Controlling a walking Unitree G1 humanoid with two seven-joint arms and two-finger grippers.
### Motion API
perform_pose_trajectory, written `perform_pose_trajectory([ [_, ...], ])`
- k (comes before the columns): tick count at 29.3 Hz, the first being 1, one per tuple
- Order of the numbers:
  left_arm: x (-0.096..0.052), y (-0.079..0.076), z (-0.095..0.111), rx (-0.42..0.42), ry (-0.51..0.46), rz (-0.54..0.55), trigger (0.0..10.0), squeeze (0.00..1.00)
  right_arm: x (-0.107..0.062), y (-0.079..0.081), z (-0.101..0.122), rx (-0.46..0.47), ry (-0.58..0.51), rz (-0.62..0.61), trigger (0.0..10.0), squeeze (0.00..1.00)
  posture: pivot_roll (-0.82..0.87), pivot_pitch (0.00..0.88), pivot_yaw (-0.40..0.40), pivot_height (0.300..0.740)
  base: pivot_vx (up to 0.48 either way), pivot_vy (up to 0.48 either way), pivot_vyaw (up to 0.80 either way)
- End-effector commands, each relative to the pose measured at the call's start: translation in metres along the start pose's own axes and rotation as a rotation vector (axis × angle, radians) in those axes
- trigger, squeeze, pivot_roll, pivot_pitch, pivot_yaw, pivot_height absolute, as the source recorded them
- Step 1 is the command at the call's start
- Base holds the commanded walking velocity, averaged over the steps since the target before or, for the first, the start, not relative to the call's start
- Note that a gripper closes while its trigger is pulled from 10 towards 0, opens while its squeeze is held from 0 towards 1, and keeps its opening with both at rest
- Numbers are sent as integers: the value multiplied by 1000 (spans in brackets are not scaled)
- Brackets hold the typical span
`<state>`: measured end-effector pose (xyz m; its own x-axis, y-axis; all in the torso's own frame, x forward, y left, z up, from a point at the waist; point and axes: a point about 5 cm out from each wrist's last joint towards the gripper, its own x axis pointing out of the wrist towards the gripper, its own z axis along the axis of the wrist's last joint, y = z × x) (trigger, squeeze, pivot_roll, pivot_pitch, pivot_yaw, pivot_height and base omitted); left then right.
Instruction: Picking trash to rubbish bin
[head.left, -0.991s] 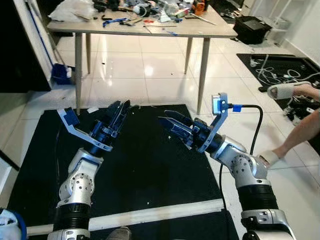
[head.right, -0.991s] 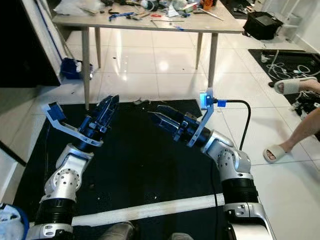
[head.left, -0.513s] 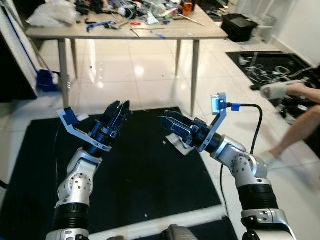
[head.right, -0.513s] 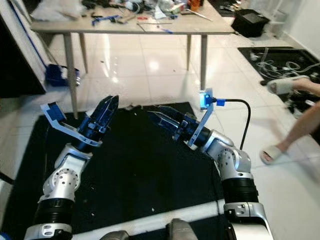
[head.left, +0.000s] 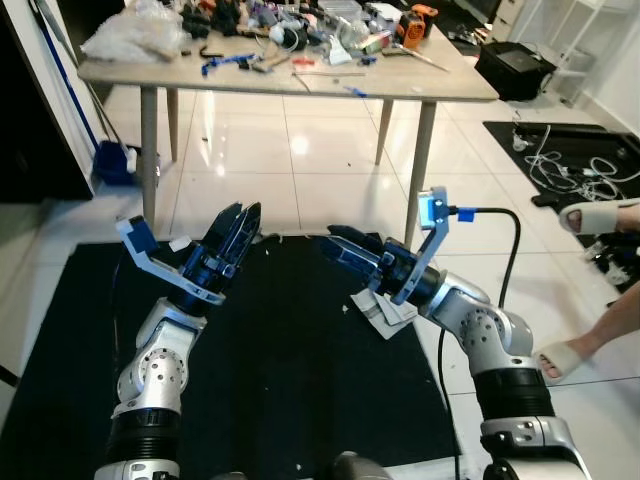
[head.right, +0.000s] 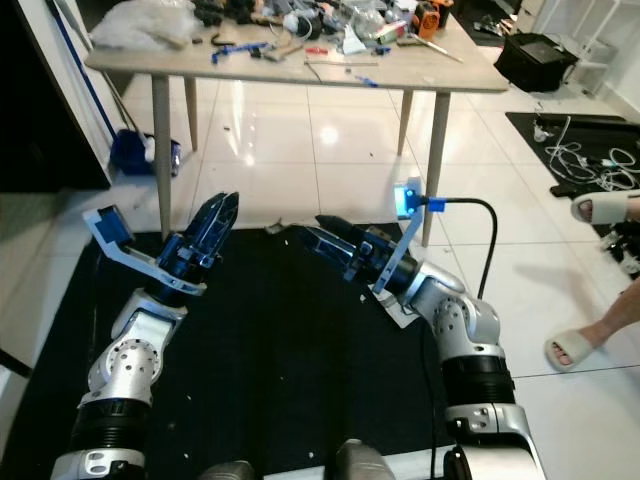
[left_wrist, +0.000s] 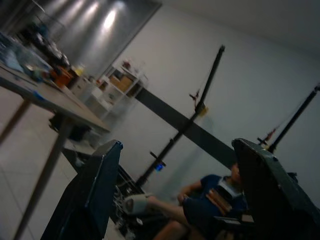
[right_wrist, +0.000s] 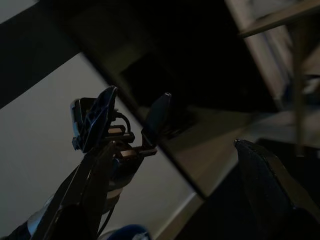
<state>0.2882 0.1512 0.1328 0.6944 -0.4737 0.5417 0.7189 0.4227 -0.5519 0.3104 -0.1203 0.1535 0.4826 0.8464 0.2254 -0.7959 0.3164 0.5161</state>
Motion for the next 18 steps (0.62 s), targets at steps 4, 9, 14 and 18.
perform_pose_trajectory([
  [4,5,-3,-5,-13,19,-23,10000,0,-7,-3,1,0,4,-25,10000,0,7,0,-53,740,397,0,-191],
  [9,6,-3,-4,-13,19,-24,10000,0,-7,-3,1,1,-2,-24,10000,0,7,0,-53,740,398,0,0],
  [14,6,-3,-4,-12,19,-25,10000,0,-7,-3,2,3,-4,-23,10000,0,7,0,-53,740,400,0,0],
  [18,6,-3,-4,-12,20,-26,10000,0,-7,-3,2,3,-5,-24,10000,0,7,0,-53,740,399,0,0],
])
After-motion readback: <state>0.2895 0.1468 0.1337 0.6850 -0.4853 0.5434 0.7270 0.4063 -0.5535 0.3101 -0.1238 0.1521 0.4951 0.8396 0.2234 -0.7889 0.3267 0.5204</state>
